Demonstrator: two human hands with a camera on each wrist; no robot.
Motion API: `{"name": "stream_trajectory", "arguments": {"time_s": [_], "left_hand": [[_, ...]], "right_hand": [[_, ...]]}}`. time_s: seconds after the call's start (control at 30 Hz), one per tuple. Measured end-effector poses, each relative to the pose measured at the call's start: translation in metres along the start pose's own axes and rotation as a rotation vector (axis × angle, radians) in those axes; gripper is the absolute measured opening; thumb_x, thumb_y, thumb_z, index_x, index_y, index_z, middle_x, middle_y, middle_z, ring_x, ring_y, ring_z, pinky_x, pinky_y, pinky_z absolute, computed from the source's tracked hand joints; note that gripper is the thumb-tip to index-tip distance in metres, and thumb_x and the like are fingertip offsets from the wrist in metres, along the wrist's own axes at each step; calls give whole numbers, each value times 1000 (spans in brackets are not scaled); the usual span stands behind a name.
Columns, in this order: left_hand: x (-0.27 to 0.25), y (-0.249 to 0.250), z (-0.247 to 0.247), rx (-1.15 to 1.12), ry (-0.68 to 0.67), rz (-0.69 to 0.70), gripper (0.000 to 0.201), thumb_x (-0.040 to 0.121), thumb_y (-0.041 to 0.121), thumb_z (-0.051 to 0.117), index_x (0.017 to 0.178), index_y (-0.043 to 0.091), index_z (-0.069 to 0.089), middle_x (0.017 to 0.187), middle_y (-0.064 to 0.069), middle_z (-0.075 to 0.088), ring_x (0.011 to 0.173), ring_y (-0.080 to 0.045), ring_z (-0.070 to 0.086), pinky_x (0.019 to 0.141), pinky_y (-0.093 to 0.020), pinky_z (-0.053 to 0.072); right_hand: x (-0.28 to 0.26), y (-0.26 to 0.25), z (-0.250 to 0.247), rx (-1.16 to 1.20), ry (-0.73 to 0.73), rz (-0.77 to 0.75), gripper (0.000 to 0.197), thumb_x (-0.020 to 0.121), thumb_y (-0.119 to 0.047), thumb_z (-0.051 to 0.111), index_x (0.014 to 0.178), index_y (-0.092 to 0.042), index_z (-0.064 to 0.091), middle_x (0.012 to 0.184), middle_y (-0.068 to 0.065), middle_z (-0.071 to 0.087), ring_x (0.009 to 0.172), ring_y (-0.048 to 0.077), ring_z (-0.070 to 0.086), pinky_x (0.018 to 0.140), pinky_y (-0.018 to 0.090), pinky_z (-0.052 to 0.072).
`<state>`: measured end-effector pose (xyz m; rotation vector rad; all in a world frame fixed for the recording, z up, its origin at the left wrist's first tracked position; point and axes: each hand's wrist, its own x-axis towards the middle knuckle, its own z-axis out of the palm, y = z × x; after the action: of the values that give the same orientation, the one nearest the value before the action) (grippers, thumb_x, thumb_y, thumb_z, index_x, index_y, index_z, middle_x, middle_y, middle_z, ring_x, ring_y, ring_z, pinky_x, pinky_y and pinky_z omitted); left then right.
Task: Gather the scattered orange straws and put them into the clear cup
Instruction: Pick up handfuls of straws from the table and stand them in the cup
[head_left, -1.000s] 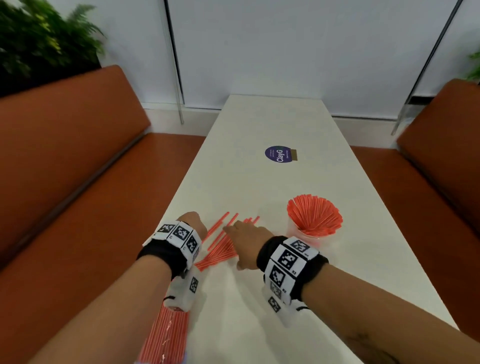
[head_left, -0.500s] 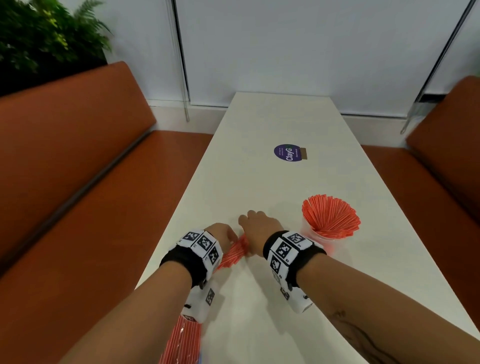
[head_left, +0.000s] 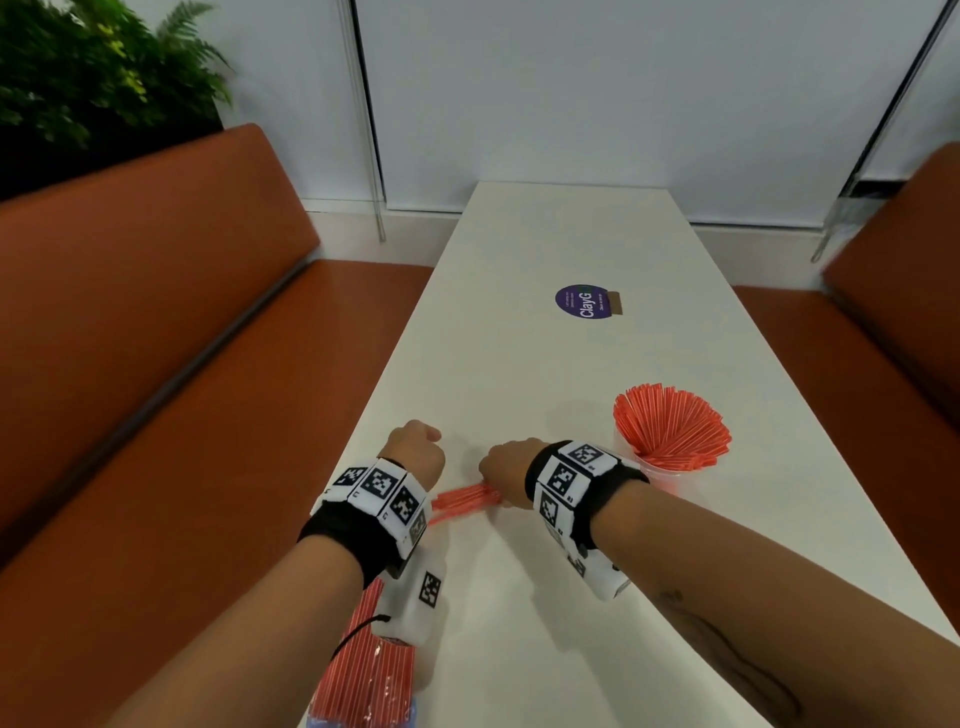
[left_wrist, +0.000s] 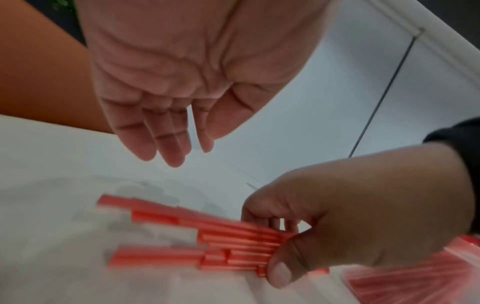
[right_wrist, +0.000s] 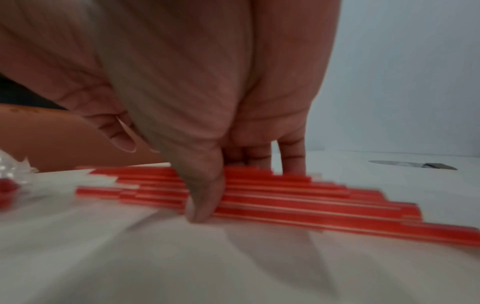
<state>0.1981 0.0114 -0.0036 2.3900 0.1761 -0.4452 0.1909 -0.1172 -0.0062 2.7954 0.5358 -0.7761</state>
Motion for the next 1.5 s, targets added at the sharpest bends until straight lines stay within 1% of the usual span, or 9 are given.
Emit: {"name": "stream_trajectory", "arguments": {"time_s": [0.27,0.43,0.57,0.77,0.93,1.03,1.2,1.33,1.5], "left_hand": [[-7,-2,6,-238,156,-42,52,85,-3,35,134,11,44,144,-13,38,127,-30,43,102,-37,39],[-22,7,2,-497,424,-26,60,86,13,55,142,10,31,148,-11,32,136,-30,30,111,-41,28],[-35,24,24,-786,64,43,66,90,29,56,143,7,23,142,-11,43,127,-26,45,108,-39,35],[-45,56,52,-1027,-156,161,21,97,21,41,93,13,60,111,-14,61,106,-24,56,101,-38,42],[-55,66,73,-1178,-219,171,32,99,17,35,78,10,58,89,-8,64,89,-22,61,79,-30,49],[-57,67,81,-1341,-288,98,35,100,22,31,73,11,49,81,-6,65,59,-14,66,56,-25,51],[-54,70,80,-1636,-266,13,29,100,21,32,76,12,45,70,-2,58,54,-14,66,71,-38,53],[-52,74,78,-1633,-190,77,28,99,20,35,74,17,46,45,8,48,39,-7,48,68,-31,47],[-67,85,91,-1540,-156,166,22,99,15,37,79,16,46,53,4,43,39,-6,45,62,-28,45]], "right_hand": [[-19,-8,24,150,143,113,34,89,-2,45,123,-5,47,124,11,52,115,29,52,93,39,43],[-25,6,8,561,364,57,20,93,-3,37,113,-3,39,85,7,55,68,21,53,63,33,42],[-44,7,-6,812,489,-3,4,95,-5,35,97,-8,34,72,-3,41,61,9,41,58,23,34],[-73,2,5,788,500,11,38,96,-3,34,132,7,32,124,22,52,111,31,56,92,31,41],[-96,19,23,885,503,48,40,94,-5,37,134,2,33,115,19,57,100,30,59,82,33,46],[-109,30,32,1001,552,71,21,87,-4,52,108,-8,50,90,5,53,78,20,53,69,29,41],[-131,48,60,1289,377,197,38,83,-6,65,105,-15,35,75,3,54,62,14,54,46,25,43],[-151,61,76,1793,110,165,42,86,14,49,123,0,36,88,18,58,75,26,63,71,40,54],[-152,65,83,1974,32,28,67,80,25,39,142,4,24,92,11,56,95,20,60,73,26,56]]}}
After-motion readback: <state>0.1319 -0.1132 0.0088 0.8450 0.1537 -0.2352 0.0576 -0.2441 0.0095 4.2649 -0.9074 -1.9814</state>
